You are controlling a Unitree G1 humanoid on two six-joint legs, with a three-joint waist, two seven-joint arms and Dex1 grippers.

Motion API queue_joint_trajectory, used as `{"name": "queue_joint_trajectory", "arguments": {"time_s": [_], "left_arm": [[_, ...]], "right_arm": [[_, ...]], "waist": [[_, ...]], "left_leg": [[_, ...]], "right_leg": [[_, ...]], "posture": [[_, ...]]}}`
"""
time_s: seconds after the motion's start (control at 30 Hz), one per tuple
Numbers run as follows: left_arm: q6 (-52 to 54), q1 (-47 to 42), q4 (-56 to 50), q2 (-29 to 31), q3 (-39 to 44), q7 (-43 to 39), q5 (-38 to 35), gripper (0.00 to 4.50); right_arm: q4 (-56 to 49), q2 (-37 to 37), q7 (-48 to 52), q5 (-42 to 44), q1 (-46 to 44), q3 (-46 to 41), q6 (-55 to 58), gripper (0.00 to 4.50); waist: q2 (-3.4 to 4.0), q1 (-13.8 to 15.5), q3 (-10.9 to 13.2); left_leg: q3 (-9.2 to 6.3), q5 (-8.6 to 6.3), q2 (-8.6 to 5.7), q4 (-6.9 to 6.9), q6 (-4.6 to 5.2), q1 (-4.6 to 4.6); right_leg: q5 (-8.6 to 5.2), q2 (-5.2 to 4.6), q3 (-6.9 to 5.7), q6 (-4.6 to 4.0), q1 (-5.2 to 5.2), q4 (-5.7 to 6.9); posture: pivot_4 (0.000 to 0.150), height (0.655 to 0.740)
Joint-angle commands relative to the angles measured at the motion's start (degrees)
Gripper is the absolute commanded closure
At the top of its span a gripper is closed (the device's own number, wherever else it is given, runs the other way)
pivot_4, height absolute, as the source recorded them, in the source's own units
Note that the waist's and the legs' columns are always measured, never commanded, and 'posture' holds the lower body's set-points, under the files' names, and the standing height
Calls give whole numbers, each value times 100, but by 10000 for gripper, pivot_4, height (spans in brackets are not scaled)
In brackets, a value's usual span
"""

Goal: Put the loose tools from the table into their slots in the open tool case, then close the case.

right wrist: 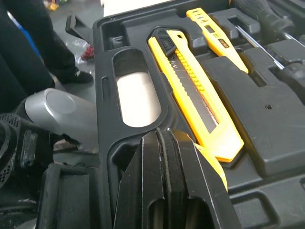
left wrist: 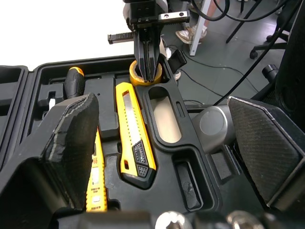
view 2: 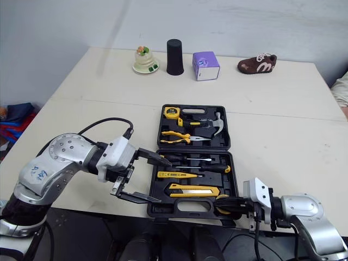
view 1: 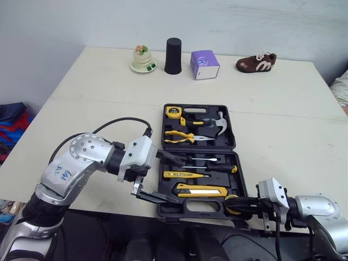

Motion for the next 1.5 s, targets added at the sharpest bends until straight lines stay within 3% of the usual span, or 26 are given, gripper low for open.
{"name": "queue_joint_trajectory", "arguments": {"time_s": [0.03, 0.23, 0.4, 0.6, 0.73, 0.83, 1.03, 1.1, 1.2, 1.5], "left_arm": [[-113, -103, -7, 70, 85, -71, 57, 0], [-168, -153, 103, 77, 85, -127, 100, 0], [-172, -166, 195, 38, 65, -150, 106, 0], [-33, 43, 245, 134, 186, -51, 97, 0], [8, 373, 351, 270, 557, 86, 54, 0], [-331, 705, 874, 397, 731, 118, 393, 8028], [-783, 689, 1969, 299, 509, 413, 1162, 37445], [-922, 584, 2319, 173, 343, 553, 1463, 44431], [-1112, 319, 2807, -144, 129, 734, 1800, 44431], [-1475, -650, 4112, -1219, -241, 1158, 2411, 44431]], "right_arm": [[563, -70, 53, -1, 405, -170, 113, 44419], [839, -46, 75, -100, 547, -92, -167, 44419], [348, -97, 42, 127, 512, -69, 73, 44419], [-902, -598, -87, 1160, 485, -759, 1122, 44419], [-943, -999, -477, 1884, -221, -1433, 1994, 44419], [-198, -1186, -796, 1254, -1038, -1313, 1940, 45000], [1189, -1175, -1300, -384, -2254, -275, 1443, 45000], [1454, -1042, -1443, -745, -2580, 57, 1376, 45000], [1771, -813, -1575, -1119, -2935, 400, 1357, 45000], [2078, -328, -1523, -1527, -3332, 797, 1097, 45000]], "waist": [[-6, 28, -4], [-11, 30, -8], [-26, 14, -18], [4, 19, -7], [16, -55, 2], [12, -46, 3], [13, 9, 3], [16, 2, 1], [19, 8, -1], [19, -11, -1]], "left_leg": [[-5, 0, -3, 0, 2, 0], [-20, -22, -4, -4, 29, 39], [-16, -51, -8, -8, 44, 70], [-20, -52, -10, -30, 34, 55], [-11, -38, -8, -50, 22, 52], [-14, -23, -8, -68, 19, 67], [-8, -17, -20, -81, 25, 45], [-1, -18, -23, -80, 27, 25], [16, 1, -23, -56, 6, -45], [56, -5, -20, -4, 16, -41]], "right_leg": [[0, -4, -5, 0, 3, -1], [8, -14, -22, 9, 79, -58], [7, -52, -50, 1, 125, -93], [2, -57, -62, -7, 98, -89], [2, -45, -51, -6, 81, -87], [2, -40, -50, -6, 82, -87], [-2, -54, -52, -16, 55, -94], [-2, -58, -49, -14, 30, -94], [2, -53, -37, -4, -40, -71], [7, -43, -2, 28, -43, -37]], "posture": [[1500, 7383], [1500, 7383], [1500, 7383], [1500, 7383], [1500, 7383], [1500, 7383], [1500, 7383], [1500, 7383], [1500, 7383], [1500, 7383]]}}
